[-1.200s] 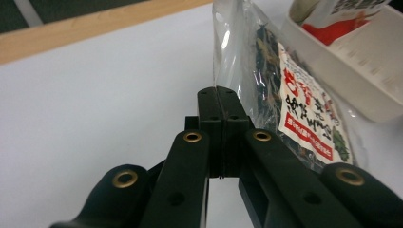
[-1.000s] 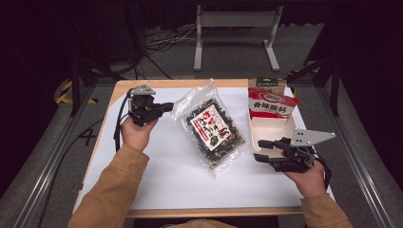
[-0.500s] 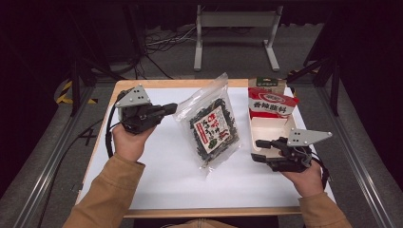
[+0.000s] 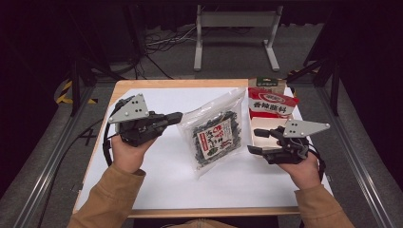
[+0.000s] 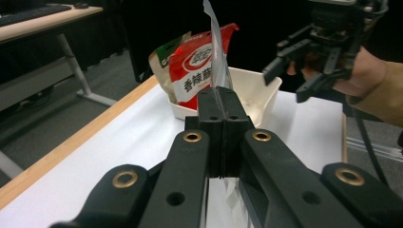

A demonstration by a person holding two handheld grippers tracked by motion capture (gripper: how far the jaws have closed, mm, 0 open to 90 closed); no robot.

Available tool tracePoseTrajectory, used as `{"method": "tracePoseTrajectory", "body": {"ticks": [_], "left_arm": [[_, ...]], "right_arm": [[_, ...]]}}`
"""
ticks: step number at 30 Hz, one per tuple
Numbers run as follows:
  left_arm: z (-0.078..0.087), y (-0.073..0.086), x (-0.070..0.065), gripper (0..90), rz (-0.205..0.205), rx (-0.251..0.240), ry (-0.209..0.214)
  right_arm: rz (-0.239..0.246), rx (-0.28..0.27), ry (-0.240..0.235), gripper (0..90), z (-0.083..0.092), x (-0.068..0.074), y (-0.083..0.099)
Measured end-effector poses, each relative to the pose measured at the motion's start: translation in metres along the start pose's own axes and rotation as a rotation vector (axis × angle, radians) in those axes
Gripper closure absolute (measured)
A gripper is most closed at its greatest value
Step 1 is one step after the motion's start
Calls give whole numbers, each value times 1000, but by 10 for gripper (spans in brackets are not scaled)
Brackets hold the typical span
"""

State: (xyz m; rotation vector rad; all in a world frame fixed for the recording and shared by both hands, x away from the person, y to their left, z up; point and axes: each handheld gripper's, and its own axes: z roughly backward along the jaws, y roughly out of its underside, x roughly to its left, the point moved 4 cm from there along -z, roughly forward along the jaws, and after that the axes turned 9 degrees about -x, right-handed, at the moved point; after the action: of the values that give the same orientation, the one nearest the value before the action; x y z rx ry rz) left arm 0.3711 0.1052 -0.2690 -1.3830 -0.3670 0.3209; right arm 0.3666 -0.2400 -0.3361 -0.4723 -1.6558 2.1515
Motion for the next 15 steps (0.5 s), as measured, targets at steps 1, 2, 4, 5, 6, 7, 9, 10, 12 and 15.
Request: {"method": "tracePoseTrajectory", "body": {"ticks": [1,2,4,5,6,7,9,10,12,15], "left_arm": [[0,0,-2,900,-3,0,4],[1,-1,-2,900,-7,1,8],[1,-2,-5,900,-13,-3,14],[1,-2,-5,900,-13,-3,14],[2,-2,-7,900,-17,-5,19],[2,-2,-7,900,-23,-5,24],[2,-3,-8,900,-21,-7,26],[3,-3,-10,900,-23,-10,30],[3,-3,-11,900,-24,-13,36],[4,-3,-12,900,-25,-16,44]], "right_arm": [[9,-1,0,354,-1,-1,-2],[14,1,-4,325,-4,-3,-5],[17,9,-12,267,-7,-6,-10],[17,9,-12,267,-7,-6,-10],[24,12,-14,230,-11,-10,-18],[26,12,-18,214,-13,-12,-21],[30,12,-17,192,-17,-15,-26],[29,13,-22,191,-19,-17,-28],[30,14,-29,190,-23,-20,-32],[37,19,-37,192,-29,-20,-36]]}}
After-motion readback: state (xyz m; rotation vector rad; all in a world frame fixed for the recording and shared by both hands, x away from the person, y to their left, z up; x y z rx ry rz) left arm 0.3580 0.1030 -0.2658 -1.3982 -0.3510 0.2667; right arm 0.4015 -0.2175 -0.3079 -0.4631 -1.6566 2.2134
